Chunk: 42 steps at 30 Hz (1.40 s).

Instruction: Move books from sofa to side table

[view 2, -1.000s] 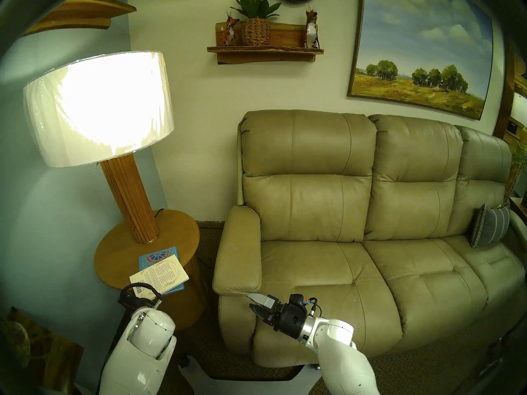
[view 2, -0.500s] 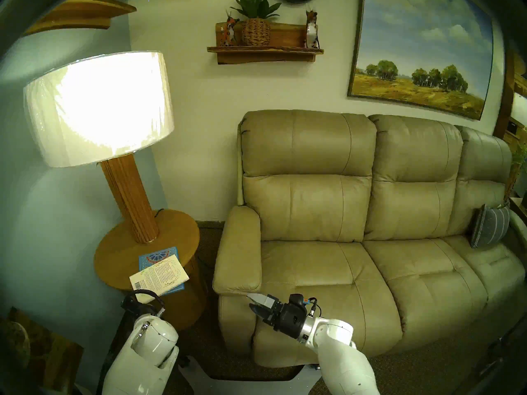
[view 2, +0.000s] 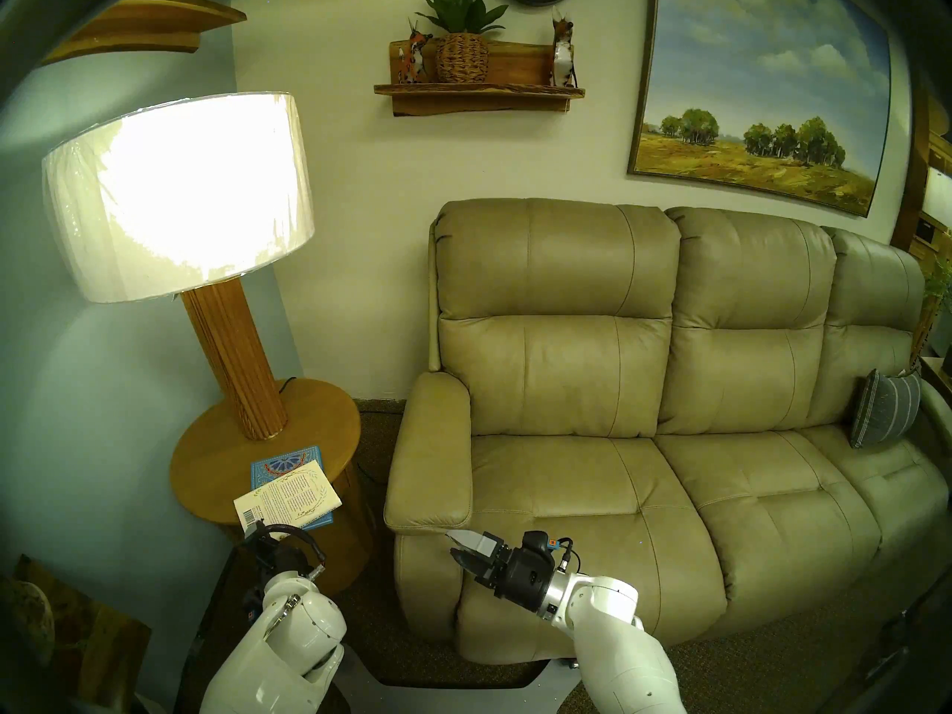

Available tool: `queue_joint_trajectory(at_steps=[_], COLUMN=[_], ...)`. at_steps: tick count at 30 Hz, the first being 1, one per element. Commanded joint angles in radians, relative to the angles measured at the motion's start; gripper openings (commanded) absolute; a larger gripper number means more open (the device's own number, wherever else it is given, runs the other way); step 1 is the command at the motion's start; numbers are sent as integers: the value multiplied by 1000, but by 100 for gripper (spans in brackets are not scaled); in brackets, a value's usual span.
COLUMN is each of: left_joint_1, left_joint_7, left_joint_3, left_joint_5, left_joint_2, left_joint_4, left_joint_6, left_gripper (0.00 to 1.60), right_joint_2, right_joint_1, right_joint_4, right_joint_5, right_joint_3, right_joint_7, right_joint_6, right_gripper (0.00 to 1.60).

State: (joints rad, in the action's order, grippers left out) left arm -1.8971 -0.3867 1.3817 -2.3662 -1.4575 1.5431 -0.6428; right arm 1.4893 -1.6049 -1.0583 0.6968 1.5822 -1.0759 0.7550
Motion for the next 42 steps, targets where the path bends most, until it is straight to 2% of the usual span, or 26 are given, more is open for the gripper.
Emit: queue_joint_trajectory(at_steps=[1, 2, 3, 4, 6, 7, 10, 13, 16, 24, 29, 30, 31, 32, 36, 42], left_joint_1=[-95, -106, -103, -105, -106, -105, -102, -92, -73, -34, -9, 1, -2, 9, 30, 60], left_joint_7=[-107, -130, -156, -140, -194, -196, -246, -298, -344, -467, -545, -594, -557, -598, -656, -759], left_joint_3=[-75, -79, -67, -55, -40, -39, -31, -26, -39, -38, -38, -47, -43, -52, -65, -105], left_joint_5=[149, 154, 178, 212, 200, 235, 240, 254, 235, 180, 136, 108, 120, 95, 44, -43], left_joint_2=[65, 71, 63, 62, 63, 61, 28, -13, -12, -32, -42, -42, -41, -41, -43, -36], left_joint_4=[62, 63, 47, 42, 16, 0, -51, -115, -165, -258, -310, -332, -321, -344, -381, -431], left_joint_6=[35, 35, 3, -1, 21, 12, 19, 22, 33, 62, 71, 74, 73, 74, 79, 79], left_gripper=[160, 160, 160, 160, 160, 160, 160, 160, 160, 160, 160, 160, 160, 160, 160, 160], right_joint_2=[6, 6, 7, 6, 3, 5, -3, 4, 9, 6, -11, -14, -13, -14, -32, -38], right_joint_1=[17, 17, 15, 13, 16, 18, 32, 34, 34, 11, 15, 12, 9, 7, -3, -2], right_joint_4=[10, 11, 6, -1, -9, -13, -20, -45, -54, -67, -60, -64, -63, -62, -66, -62], right_joint_5=[12, 16, 22, 22, 35, 41, 53, 37, 38, 18, 10, 4, 4, 4, -1, 0], right_joint_3=[2, 3, 8, 10, 13, 17, 7, 8, 6, -13, -25, -30, -30, -32, -53, -61], right_joint_7=[-9, -10, -6, 0, 5, 17, 49, 122, 152, 188, 203, 207, 207, 205, 161, 154], right_joint_6=[15, 22, 29, 31, 77, 101, 161, 195, 205, 173, 205, 205, 205, 205, 187, 180], right_gripper=[160, 160, 160, 160, 160, 160, 160, 160, 160, 160, 160, 160, 160, 160, 160, 160])
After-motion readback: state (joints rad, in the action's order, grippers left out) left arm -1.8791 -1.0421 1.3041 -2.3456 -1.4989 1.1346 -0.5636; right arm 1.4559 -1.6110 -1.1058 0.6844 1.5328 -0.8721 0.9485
